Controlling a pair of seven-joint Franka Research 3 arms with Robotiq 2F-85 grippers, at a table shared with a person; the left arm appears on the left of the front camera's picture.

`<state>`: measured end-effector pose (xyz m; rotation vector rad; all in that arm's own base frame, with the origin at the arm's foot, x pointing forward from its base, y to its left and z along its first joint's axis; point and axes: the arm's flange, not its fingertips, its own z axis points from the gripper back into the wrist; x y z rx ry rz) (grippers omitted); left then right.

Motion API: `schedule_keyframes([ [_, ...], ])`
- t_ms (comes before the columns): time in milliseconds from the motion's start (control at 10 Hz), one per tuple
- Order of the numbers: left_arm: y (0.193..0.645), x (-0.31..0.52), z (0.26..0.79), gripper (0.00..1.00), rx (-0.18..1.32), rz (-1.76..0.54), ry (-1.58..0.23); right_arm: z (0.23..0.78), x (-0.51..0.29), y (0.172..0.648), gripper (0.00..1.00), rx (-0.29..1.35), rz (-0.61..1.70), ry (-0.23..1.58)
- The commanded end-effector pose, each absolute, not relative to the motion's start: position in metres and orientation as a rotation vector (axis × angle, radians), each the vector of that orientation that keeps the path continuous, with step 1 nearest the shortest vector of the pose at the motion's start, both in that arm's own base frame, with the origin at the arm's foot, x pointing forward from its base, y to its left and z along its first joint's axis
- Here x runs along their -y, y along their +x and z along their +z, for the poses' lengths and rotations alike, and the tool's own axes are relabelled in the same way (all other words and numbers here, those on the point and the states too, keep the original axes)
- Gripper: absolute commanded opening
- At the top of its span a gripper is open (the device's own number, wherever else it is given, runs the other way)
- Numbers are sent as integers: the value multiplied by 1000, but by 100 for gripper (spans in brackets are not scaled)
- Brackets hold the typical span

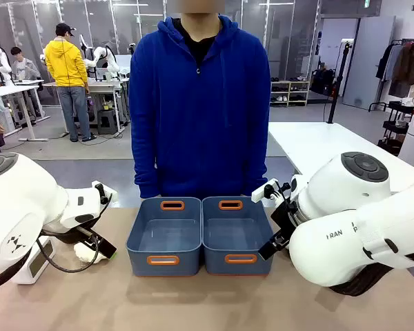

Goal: Sort the digital clocks into the basket.
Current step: Pick up the Digital clock from the table and place it into the empty Plastic storage basket.

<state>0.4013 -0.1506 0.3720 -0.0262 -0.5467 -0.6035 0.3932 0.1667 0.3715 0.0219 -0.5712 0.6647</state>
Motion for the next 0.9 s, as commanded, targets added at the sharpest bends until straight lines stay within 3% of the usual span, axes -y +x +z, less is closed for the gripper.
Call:
schedule_keyframes([
  [0, 401, 151, 372, 100, 547, -604, -26, 372, -167, 393, 100, 571, 665, 22],
  [800, 401, 151, 372, 100, 547, -605, -26, 372, -167, 393, 100, 571, 666, 21],
])
